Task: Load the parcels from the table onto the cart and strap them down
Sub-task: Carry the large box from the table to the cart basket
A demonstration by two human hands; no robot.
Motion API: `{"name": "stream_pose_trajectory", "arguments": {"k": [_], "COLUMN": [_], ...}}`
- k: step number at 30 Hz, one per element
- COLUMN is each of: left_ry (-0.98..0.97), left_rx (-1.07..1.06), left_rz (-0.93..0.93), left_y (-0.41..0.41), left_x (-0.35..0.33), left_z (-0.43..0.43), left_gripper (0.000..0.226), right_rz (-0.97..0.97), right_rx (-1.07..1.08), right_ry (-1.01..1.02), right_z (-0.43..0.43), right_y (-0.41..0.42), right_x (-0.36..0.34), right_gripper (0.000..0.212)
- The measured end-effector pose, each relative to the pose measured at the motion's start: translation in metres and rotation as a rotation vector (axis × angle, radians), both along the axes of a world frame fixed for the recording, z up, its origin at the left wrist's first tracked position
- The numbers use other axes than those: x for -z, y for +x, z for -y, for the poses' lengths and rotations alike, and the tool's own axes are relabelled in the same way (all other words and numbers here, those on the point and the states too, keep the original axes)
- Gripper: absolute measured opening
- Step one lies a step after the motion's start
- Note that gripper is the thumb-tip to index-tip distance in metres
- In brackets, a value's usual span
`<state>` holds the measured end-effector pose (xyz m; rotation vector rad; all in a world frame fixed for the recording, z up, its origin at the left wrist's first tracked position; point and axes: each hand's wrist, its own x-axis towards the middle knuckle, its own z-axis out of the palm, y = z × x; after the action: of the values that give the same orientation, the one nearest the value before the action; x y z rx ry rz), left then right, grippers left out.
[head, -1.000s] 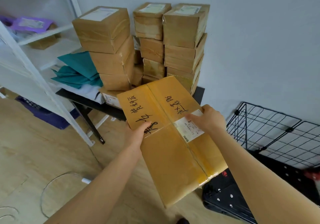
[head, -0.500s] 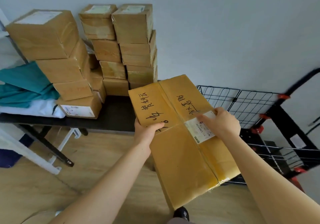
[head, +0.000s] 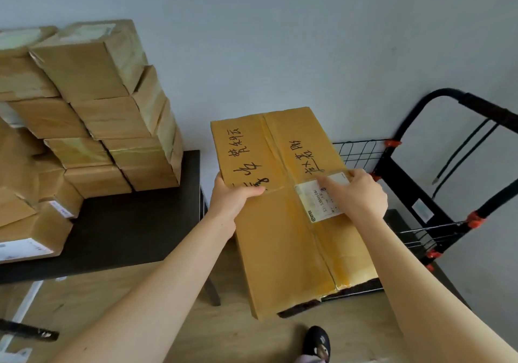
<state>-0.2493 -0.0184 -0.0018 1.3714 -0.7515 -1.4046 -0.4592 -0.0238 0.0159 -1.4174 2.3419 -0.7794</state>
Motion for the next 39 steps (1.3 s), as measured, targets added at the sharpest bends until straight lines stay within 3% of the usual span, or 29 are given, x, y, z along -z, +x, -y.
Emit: {"name": "stream_pose_trajectory", "arguments": {"k": [12, 18, 27, 32, 39], "left_ry": [0.005, 0.089, 0.289, 0.390, 0.456], "left_rx": [0.058, 0.068, 0.077, 0.049, -0.004], "left_rz": [0.046, 0.097, 0.119, 0.214, 0.294], "left_y": [-0.160, -0.201, -0.200, -0.182, -0.169], "left_x": [-0.028, 0.003, 0.083, 0.137, 0.218], "left_z": [0.192, 0.233, 0.239, 0.240, 0.246], "left_gripper": [0.077, 0.056, 0.063, 0.053, 0.057], "right_rz": [0.066, 0.057, 0.071, 0.123, 0.201], "right_rx": [0.055, 0.031, 0.013, -0.011, -0.029], "right_ry": [-0.060, 0.062, 0.281, 0.426, 0.624], "right_z": [0.170, 0.213, 0.220, 0.223, 0.233], "right_y": [-0.163, -0.203, -0.205, -0.182, -0.153], "right_x": [-0.016, 0.021, 0.096, 0.153, 0.234], "right_gripper": [0.049, 0.051, 0.053, 0.050, 0.052]}}
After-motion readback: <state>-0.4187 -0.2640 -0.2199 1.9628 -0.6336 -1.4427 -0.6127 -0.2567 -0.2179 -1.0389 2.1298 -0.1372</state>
